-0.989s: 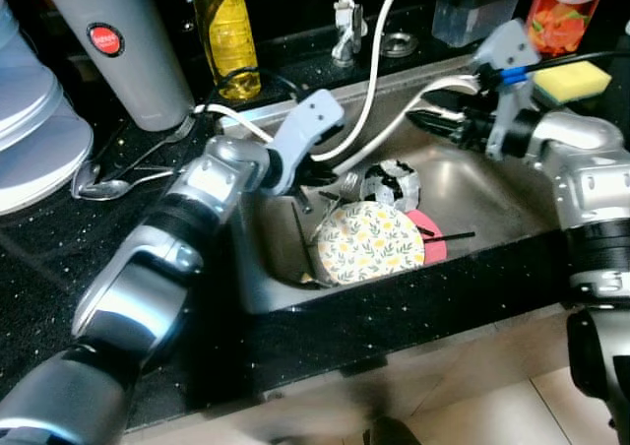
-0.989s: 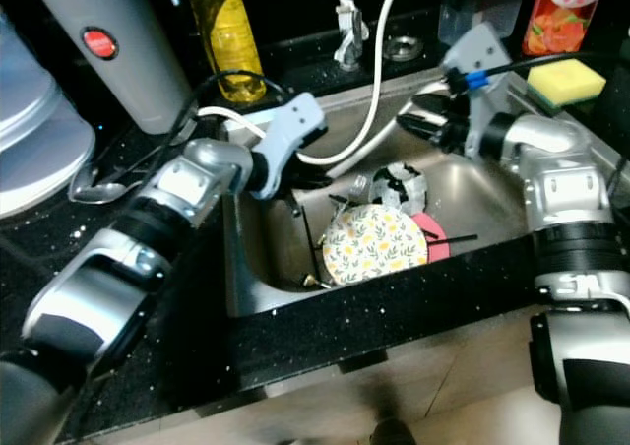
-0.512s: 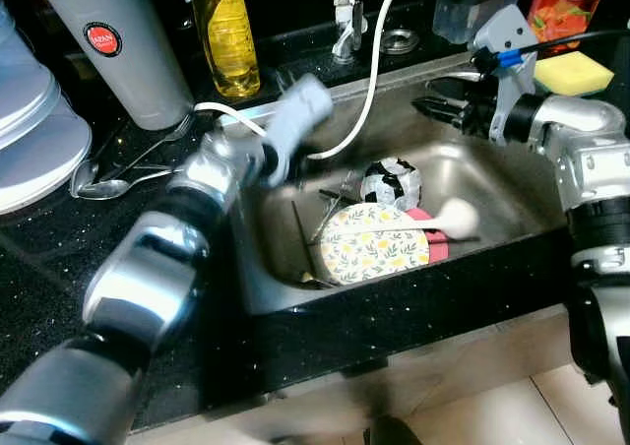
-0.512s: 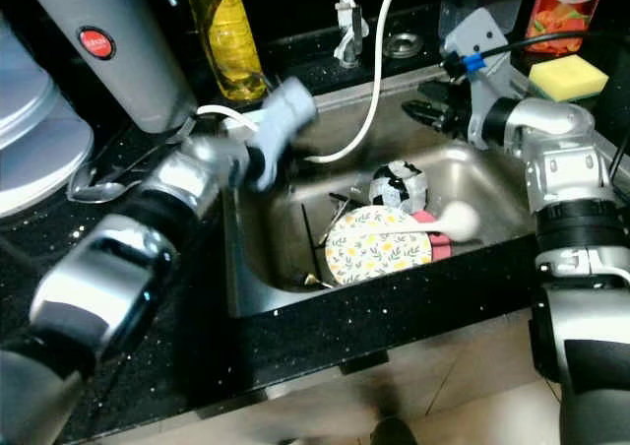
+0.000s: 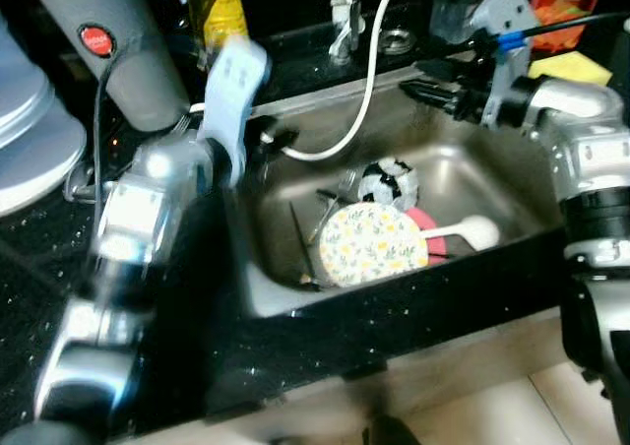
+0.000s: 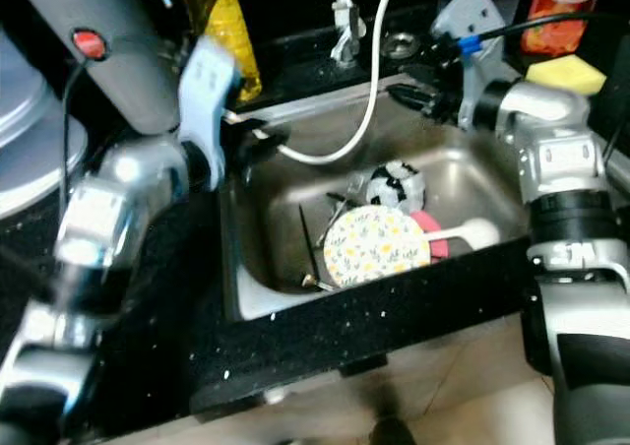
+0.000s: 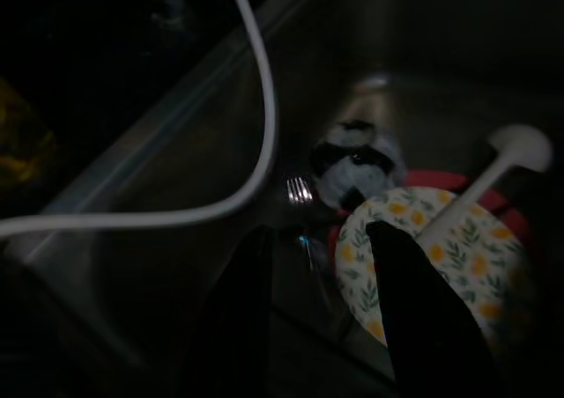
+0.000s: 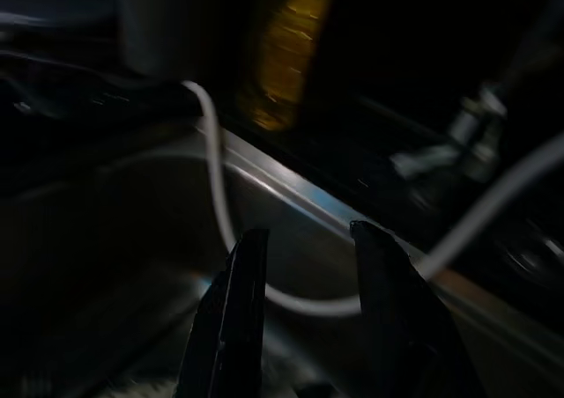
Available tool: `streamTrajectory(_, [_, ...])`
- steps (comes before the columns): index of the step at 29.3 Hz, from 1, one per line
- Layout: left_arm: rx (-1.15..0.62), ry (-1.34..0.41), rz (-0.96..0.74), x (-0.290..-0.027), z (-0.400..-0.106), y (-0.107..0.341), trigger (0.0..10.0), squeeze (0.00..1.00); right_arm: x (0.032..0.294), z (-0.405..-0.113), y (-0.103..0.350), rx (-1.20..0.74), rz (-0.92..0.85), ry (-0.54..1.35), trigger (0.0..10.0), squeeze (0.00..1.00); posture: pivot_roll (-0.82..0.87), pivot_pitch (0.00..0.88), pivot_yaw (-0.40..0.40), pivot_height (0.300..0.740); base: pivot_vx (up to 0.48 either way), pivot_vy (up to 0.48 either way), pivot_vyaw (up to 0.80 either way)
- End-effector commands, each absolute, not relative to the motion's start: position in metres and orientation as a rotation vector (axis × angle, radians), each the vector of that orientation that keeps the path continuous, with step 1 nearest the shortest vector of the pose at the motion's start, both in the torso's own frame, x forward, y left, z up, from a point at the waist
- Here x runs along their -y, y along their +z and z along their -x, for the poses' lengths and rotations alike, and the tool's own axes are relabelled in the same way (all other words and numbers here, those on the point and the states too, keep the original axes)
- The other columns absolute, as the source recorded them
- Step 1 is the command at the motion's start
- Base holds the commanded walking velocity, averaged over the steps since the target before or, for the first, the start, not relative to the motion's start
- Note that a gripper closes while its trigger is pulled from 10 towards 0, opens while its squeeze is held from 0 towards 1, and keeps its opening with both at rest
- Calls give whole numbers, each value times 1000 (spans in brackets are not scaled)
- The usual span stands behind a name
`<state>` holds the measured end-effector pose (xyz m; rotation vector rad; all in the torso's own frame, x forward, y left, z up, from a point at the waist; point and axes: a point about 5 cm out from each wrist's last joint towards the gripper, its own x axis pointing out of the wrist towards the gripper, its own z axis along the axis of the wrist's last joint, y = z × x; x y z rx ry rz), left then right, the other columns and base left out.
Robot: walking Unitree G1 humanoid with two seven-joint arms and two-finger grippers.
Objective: Kitchen organization
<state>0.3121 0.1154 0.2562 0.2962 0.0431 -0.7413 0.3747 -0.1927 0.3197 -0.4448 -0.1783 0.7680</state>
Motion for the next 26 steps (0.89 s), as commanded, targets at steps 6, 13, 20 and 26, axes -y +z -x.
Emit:
streamTrajectory(6, [-79, -588, -490, -163, -305, 267, 10000, 0, 176, -374, 326, 248, 428, 831, 10000, 0, -52, 68, 101, 740, 0, 0, 0])
streamTrajectory(13, [-246, -506, -956, -221, -298, 257, 10000, 0, 177, -374, 325, 256, 416, 830, 10000, 0, -47, 61, 104, 740, 0, 0, 0])
streamTrajectory(20, [-328, -354, -1153, -260, -323, 261, 10000, 0, 178, -373, 324, 268, 404, 824, 10000, 0, -56, 53, 118, 740, 0, 0, 0])
streamTrajectory(26, [-351, -382, -1132, -262, -328, 255, 0, 0, 179, -373, 323, 267, 403, 820, 10000, 0, -66, 46, 115, 740, 0, 0, 0])
